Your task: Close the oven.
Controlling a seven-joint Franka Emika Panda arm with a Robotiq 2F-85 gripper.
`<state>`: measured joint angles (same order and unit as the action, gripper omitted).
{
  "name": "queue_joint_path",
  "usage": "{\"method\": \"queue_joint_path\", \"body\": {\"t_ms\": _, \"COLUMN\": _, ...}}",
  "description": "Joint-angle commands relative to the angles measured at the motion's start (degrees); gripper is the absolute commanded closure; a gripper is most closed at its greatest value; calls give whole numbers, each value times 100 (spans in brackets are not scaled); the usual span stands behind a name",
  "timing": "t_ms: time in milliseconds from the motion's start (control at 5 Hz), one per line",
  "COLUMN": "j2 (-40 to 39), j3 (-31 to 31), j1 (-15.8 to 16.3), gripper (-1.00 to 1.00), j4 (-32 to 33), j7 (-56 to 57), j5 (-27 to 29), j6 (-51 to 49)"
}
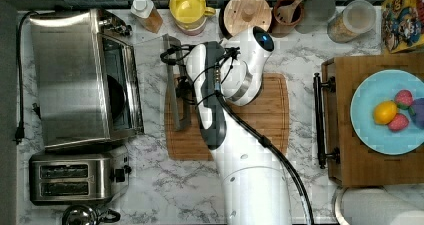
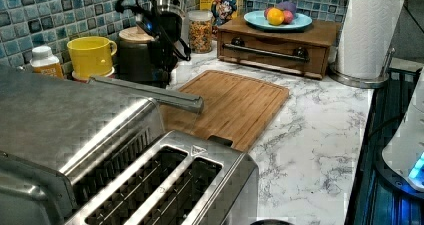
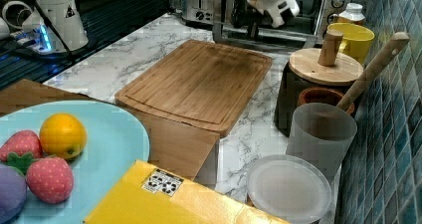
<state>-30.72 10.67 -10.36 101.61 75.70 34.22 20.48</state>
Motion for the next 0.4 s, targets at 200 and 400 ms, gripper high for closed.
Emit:
{"method": "queue_joint_path", "body": {"t_ms": 200, "j2": 1130, "j3": 920, "j1": 1502, "gripper": 100, "j4": -719, "j7": -1623, "j5": -1172, "j6": 192}}
{"method": "queue_joint_path", "body": {"t_ms": 400, "j2": 1053, "j3": 896, "j1": 1883, "gripper": 100, "j4": -719, "j7": -2628, "j5": -2164, "j6": 431}}
